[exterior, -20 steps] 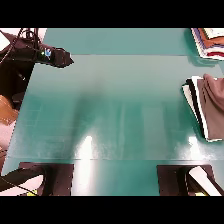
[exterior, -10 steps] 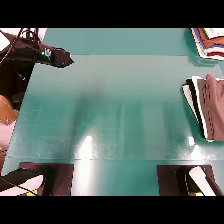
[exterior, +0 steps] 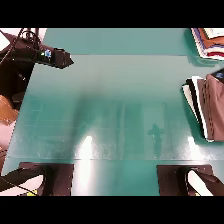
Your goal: Fold the shirts.
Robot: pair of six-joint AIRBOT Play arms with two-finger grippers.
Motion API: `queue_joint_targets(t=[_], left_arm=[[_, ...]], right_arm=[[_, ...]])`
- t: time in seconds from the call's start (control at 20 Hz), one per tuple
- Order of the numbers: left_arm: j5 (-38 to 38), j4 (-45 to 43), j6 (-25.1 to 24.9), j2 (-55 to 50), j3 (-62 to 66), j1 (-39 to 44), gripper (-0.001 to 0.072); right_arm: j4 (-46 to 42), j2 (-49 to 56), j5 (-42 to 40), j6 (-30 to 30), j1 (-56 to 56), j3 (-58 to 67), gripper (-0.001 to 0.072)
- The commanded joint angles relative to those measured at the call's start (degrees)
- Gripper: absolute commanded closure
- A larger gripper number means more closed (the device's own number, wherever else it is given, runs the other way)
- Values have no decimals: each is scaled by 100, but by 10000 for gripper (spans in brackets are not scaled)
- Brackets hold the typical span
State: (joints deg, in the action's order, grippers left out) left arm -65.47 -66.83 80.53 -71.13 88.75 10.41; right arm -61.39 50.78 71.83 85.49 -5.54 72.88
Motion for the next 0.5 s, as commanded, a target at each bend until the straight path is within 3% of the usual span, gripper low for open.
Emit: queue_joint_targets(t=[0.0, 0.45], left_arm=[[55, 0, 2, -4, 0, 0, 681], [55, 0, 2, -4, 0, 0, 681]], right_arm=[[120, 0, -518, -9, 1172, 31, 695], [142, 11, -411, -7, 1650, 24, 695]])
